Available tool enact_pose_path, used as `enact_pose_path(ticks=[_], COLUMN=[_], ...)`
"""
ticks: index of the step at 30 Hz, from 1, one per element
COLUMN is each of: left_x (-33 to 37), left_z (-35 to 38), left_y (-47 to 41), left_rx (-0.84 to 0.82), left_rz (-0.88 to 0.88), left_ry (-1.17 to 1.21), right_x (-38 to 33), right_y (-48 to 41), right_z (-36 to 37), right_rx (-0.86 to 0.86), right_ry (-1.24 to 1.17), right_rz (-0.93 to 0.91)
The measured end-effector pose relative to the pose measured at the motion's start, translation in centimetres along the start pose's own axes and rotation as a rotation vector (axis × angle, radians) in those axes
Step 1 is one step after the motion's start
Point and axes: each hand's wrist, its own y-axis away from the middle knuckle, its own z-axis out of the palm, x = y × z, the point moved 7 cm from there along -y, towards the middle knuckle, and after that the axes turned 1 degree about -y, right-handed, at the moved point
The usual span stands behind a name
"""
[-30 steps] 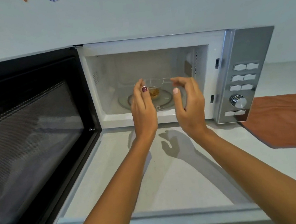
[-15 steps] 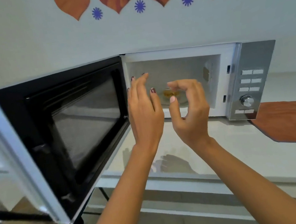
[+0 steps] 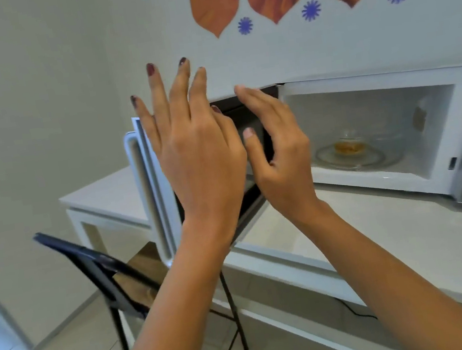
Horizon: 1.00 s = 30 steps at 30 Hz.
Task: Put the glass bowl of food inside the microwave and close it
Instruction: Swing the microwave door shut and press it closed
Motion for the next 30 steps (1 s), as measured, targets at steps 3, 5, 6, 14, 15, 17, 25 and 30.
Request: enact_pose_path(ticks=[3, 5, 6, 14, 15, 17, 25, 30], left_x=[-1.7, -3.2, -3.8, -4.5, -4.6, -4.8, -0.7, 4.2], left_z=[-0.5, -0.6, -0.5, -1.9, -1.9, -1.8, 0.0, 2.1], left_y=[-0.3, -0.6, -0.6, -2.2, -2.4, -2.7, -2.2, -0.1], left_rx=[-0.043, -0.073, -0.090, -0.131, -0.177, -0.293, -0.666, -0.842], left_rz=[-0.102, -0.176, -0.203, -0.203, -0.211, -0.234, -0.092, 0.078], left_ry=[-0.129, -0.158, -0.139, 0.072, 0.131, 0.273, 0.749, 0.982], right_x=[0.6, 0.7, 0.8, 1.4, 1.4, 1.3, 2.2, 3.0], right_y=[-0.6, -0.9, -1.0, -1.3, -1.4, -1.7, -2.6, -2.4], right_z=[2.2, 3.6, 4.1, 4.9, 4.4, 3.1, -3.3, -8.3], right_rx=[-0.106, -0.178, -0.214, -0.298, -0.269, -0.207, -0.068, -0.035], right_ry=[-0.024, -0.041, -0.043, -0.133, -0.137, -0.137, -0.191, -0.201], right_rz=[0.050, 0.074, 0.080, 0.106, 0.109, 0.107, 0.172, 0.263])
